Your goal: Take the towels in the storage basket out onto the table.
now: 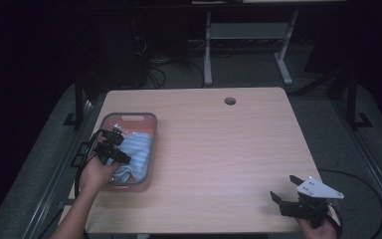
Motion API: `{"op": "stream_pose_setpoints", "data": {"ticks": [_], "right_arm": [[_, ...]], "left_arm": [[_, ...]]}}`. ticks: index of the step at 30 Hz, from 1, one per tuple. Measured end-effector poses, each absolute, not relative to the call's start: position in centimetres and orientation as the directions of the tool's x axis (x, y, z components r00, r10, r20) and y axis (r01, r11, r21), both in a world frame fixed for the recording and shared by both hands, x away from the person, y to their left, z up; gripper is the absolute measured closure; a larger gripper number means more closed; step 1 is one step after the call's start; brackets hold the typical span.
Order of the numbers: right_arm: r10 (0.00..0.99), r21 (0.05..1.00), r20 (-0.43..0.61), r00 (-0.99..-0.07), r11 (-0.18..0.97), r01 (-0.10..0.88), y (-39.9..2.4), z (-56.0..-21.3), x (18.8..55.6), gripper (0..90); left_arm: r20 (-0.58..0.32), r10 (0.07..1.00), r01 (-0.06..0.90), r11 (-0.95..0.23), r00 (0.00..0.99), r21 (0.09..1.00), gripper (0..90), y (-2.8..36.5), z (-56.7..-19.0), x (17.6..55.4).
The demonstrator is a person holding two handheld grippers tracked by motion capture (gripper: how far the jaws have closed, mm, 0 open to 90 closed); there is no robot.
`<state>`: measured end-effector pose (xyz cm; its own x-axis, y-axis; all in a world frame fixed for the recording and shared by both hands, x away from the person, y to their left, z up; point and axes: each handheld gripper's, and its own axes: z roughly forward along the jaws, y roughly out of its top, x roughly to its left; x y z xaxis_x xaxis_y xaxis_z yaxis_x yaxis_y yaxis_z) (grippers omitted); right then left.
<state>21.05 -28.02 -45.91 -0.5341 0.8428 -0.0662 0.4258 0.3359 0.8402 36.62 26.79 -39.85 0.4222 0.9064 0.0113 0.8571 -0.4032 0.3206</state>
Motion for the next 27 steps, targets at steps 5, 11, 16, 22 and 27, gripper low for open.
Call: {"op": "stream_pose_setpoints", "data": {"ticks": [5,11,16,22,27], "right_arm": [[0.843,0.842,-0.073,-0.533,0.339,0.42,-28.1,-45.9,21.0,14.2],[0.845,0.841,-0.07,-0.53,0.335,0.424,-28.3,-45.9,21.0,14.2],[0.847,0.841,-0.065,-0.527,0.331,0.428,-28.3,-45.9,21.0,14.2],[0.847,0.841,-0.068,-0.527,0.333,0.427,-28.0,-45.9,21.0,14.1],[0.844,0.837,-0.077,-0.531,0.344,0.426,-27.8,-46.0,21.1,14.2]], "left_arm": [[0.022,0.907,0.862,-0.407,0.42,0.302,70.1,26.5,-40.1,36.9],[0.007,0.912,0.865,-0.39,0.409,0.316,72.4,26.7,-39.7,37.0],[-0.063,0.917,0.862,-0.345,0.394,0.372,73.1,27.8,-38.9,36.4],[-0.132,0.911,0.851,-0.301,0.39,0.43,73.1,29.3,-37.7,35.6],[-0.189,0.897,0.842,-0.276,0.398,0.465,73.1,29.8,-37.1,35.2]]}}
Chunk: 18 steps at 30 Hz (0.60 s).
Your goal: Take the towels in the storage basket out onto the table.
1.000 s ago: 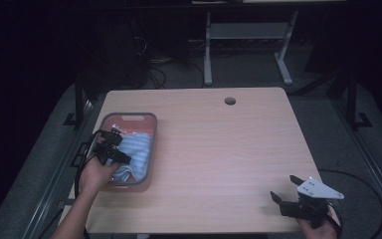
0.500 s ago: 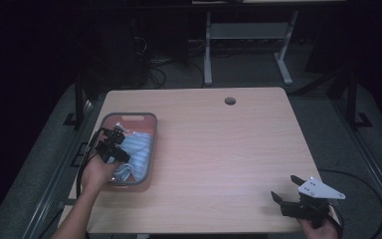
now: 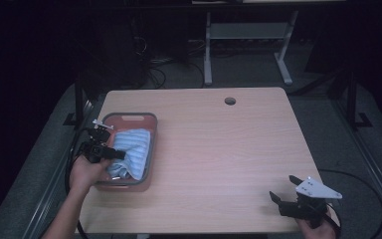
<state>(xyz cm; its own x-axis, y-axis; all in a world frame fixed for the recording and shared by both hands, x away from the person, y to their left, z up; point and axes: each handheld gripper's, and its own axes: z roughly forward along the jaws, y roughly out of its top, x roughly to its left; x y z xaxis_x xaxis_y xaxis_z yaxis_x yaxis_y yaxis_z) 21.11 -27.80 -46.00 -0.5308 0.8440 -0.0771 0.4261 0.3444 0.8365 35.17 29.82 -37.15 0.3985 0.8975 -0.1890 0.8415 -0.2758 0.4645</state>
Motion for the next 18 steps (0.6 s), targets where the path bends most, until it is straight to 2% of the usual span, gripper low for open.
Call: {"op": "stream_pose_setpoints", "data": {"ticks": [18], "right_arm": [[0.849,0.837,-0.078,-0.523,0.341,0.428,-27.9,-45.9,21.1,14.1]], "left_arm": [[-0.285,0.879,0.807,-0.168,0.383,0.566,73.1,31.2,-35.2,34.4]]}}
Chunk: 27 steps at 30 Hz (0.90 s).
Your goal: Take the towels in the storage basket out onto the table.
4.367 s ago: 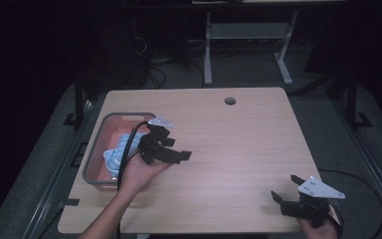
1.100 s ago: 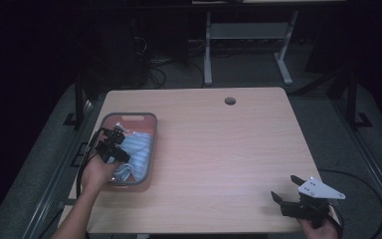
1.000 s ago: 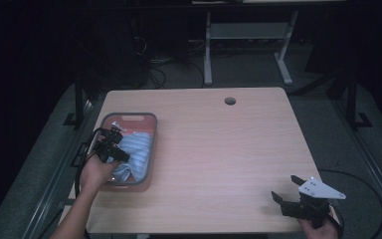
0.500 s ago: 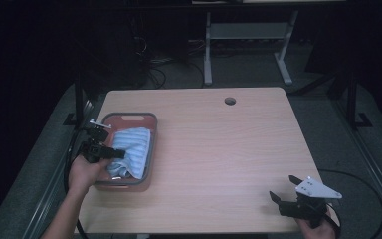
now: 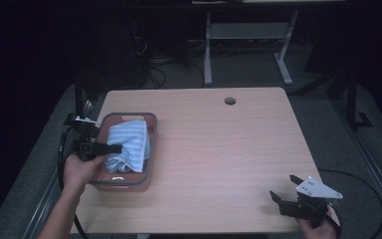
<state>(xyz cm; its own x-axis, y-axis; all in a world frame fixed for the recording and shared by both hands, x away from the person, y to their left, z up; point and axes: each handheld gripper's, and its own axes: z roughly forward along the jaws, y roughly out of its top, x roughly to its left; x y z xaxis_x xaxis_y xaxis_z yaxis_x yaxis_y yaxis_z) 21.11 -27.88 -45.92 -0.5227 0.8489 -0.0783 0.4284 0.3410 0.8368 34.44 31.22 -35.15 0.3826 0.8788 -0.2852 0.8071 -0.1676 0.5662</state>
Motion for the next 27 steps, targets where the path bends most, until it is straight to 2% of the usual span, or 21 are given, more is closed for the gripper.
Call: {"op": "stream_pose_setpoints", "data": {"ticks": [3,11,27], "right_arm": [[0.849,0.839,-0.085,-0.522,0.343,0.422,-28.0,-45.9,21.1,14.1],[0.854,0.839,-0.077,-0.514,0.334,0.429,-28.1,-45.9,21.1,14.1],[0.857,0.84,-0.077,-0.509,0.331,0.43,-28.3,-45.9,21.2,14.1]], "left_arm": [[-0.264,0.883,0.796,-0.177,0.389,0.578,73.1,31.0,-34.6,34.4],[-0.311,0.863,0.787,-0.148,0.399,0.599,73.1,31.2,-33.6,34.3],[-0.344,0.845,0.76,-0.108,0.41,0.64,73.0,30.9,-31.9,34.2]]}}
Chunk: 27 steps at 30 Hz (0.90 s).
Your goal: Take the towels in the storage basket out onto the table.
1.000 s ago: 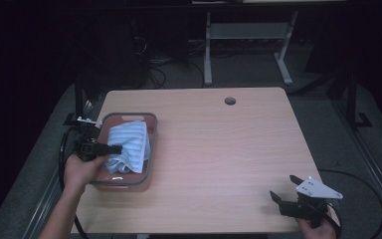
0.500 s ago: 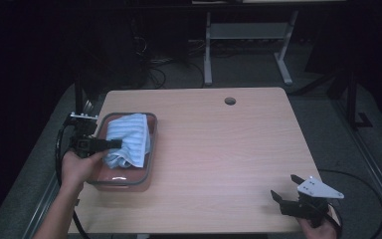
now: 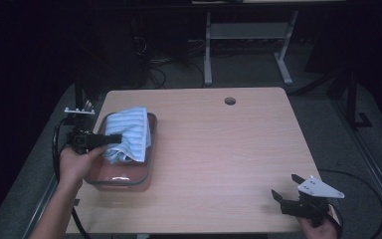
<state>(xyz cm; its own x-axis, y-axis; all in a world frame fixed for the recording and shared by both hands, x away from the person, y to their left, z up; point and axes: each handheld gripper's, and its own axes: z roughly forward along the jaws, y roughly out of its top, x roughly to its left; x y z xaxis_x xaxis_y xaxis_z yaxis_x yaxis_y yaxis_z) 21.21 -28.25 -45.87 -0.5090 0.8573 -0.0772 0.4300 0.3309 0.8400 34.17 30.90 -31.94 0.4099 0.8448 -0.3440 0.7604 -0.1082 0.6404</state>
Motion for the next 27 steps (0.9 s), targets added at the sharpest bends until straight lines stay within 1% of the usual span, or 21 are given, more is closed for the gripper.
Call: {"op": "stream_pose_setpoints", "data": {"ticks": [4,13,27], "right_arm": [[0.858,0.84,-0.078,-0.508,0.331,0.43,-28.3,-45.9,21.2,14.1],[0.86,0.843,-0.076,-0.505,0.326,0.428,-28.4,-45.8,21.2,14.2],[0.86,0.845,-0.077,-0.504,0.325,0.426,-28.5,-45.8,21.1,14.1]], "left_arm": [[-0.358,0.835,0.752,-0.096,0.417,0.652,73.1,30.8,-31.5,34.1],[-0.344,0.824,0.731,-0.117,0.449,0.672,73.0,29.7,-30.1,33.9],[-0.34,0.801,0.718,-0.153,0.493,0.679,72.9,27.6,-30.0,33.8]]}}
